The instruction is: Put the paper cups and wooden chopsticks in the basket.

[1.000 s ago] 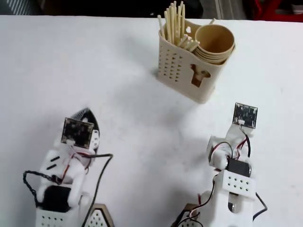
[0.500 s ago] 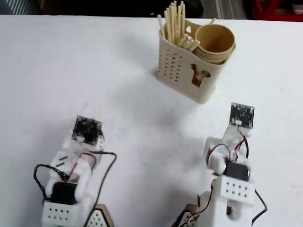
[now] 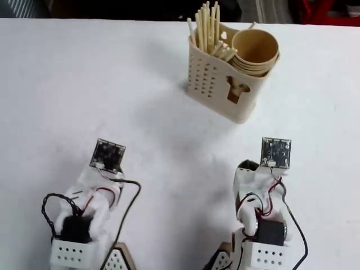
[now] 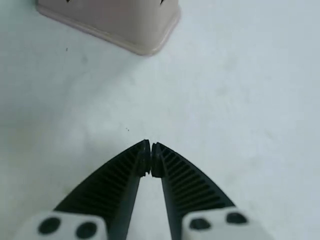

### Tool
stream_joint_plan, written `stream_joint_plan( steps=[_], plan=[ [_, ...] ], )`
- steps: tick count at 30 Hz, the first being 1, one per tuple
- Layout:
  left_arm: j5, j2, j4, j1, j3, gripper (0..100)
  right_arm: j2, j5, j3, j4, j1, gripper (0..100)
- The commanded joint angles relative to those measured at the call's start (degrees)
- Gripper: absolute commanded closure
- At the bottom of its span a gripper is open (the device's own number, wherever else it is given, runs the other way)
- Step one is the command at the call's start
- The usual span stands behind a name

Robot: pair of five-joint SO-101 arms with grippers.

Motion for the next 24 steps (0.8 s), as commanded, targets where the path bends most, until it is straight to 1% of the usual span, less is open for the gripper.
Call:
stream_joint_plan(
  steps=[1,3,8,10,16,18,20,24],
  plan=[
    [0.6,-0.6,0.4,-0.3,-0.2,97,-1.2,0.2,-0.9,0.6,-1.4,98.1],
    [0.6,-0.6,2.2,-0.3,-0.2,97,-2.2,0.3,0.0,0.8,-3.6,98.1],
    [0.3,-0.6,8.6,-0.4,-0.2,97,-2.2,0.4,5.7,1.5,-14.9,98.0],
    [0.3,-0.6,10.2,-0.4,-0.2,97,-2.2,0.3,5.6,3.0,-17.1,98.0],
    [0.3,-0.6,12.7,-0.4,-0.2,97,-2.2,0.6,5.6,8.2,-17.4,98.0],
    [0.3,-0.6,14.3,-0.4,-0.2,97,-2.2,0.6,5.6,11.1,-17.3,98.0],
    [0.3,-0.6,14.2,-0.4,-0.2,97,-2.2,0.5,5.6,14.9,-17.3,97.8],
    [0.3,-0.6,14.2,-0.2,-0.2,97,-2.2,0.6,5.6,15.0,-17.4,98.0]
  ],
)
